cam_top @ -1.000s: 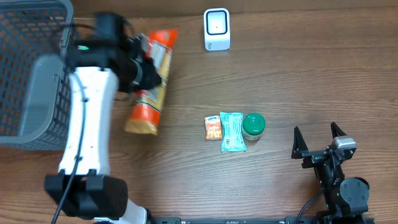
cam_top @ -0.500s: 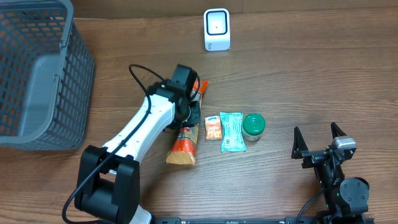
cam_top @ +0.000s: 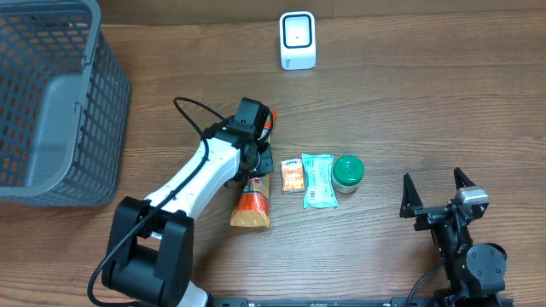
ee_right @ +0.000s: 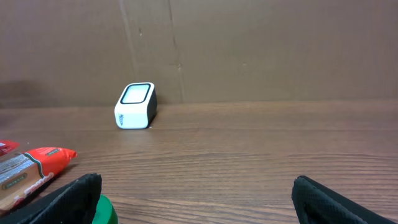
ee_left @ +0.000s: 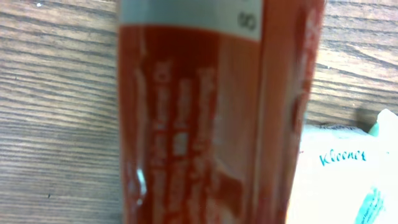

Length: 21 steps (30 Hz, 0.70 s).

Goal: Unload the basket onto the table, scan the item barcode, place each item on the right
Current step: 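Carry the red pasta pack out and lower it near the other items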

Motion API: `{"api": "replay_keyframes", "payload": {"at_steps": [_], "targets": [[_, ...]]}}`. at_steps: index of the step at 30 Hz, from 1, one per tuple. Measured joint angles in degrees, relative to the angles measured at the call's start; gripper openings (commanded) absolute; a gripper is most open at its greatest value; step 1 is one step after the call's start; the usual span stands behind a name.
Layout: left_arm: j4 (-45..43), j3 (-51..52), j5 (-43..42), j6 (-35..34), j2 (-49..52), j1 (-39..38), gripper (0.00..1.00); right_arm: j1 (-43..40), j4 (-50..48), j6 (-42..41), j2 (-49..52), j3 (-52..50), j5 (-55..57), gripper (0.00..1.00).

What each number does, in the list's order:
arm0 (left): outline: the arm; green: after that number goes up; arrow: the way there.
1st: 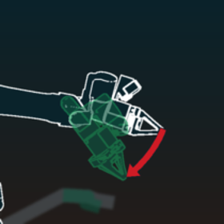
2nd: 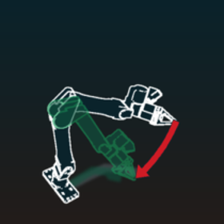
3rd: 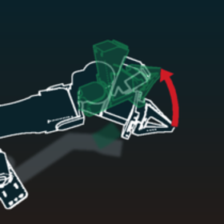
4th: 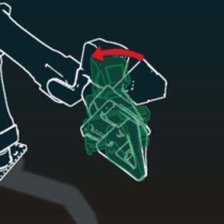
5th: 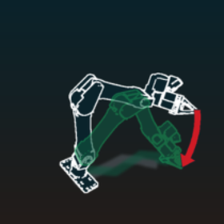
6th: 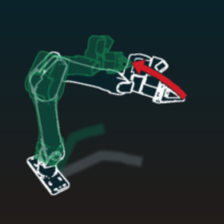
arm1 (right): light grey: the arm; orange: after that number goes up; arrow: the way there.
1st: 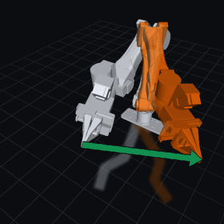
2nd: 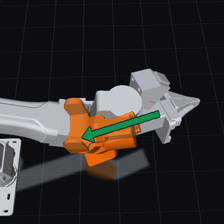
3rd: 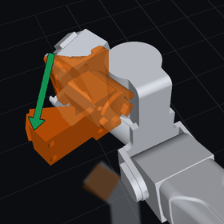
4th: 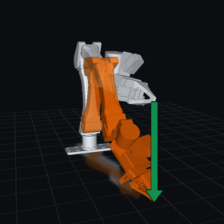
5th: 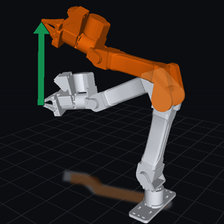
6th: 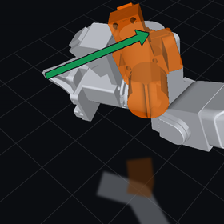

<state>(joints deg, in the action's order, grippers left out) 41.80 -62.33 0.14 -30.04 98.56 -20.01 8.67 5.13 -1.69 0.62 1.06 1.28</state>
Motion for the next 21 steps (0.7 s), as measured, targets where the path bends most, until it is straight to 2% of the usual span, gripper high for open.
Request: {"api": "replay_keyframes", "payload": {"at_steps": [2, 3, 4, 6, 13, 16, 21], "targets": [[-0.68, 0.87, 0.13, -0.17, -0.02, 0.0, 0.37, 0.0, -0.02, 0.0, 0.0, 0.0, 0.0, 1.0], [-0.72, 1.31, 0.15, -0.26, -0.02, 0.0, 0.71, 0.0, 0.0, -0.02, 0.0, 0.0, 0.0, 1.0], [-0.5, 1.88, 0.13, -0.48, -0.02, 0.0, 0.85, 0.0, -0.02, 0.0, 0.0, 0.0, 0.0, 1.0], [-0.35, 2.12, 0.11, -0.5, -0.02, 0.0, 0.91, 0.0, 0.0, 0.0, 0.0, 0.0, 0.0, 1.0], [-0.33, 2.01, -1.36, 0.68, -0.09, 0.0, 0.94, 0.0, -0.02, -0.02, 0.0, 0.0, 0.0, 1.0], [2.34, 0.42, -2.45, 2.4, -0.09, 0.0, 0.96, -0.02, -0.02, -0.02, 0.0, 0.0, 0.0, 1.0], [9.75, -7.74, -1.81, 5.11, -0.31, 0.02, 1.0, 0.0, 0.0, 0.02, 0.0, 0.0, 0.0, 1.0]]}}
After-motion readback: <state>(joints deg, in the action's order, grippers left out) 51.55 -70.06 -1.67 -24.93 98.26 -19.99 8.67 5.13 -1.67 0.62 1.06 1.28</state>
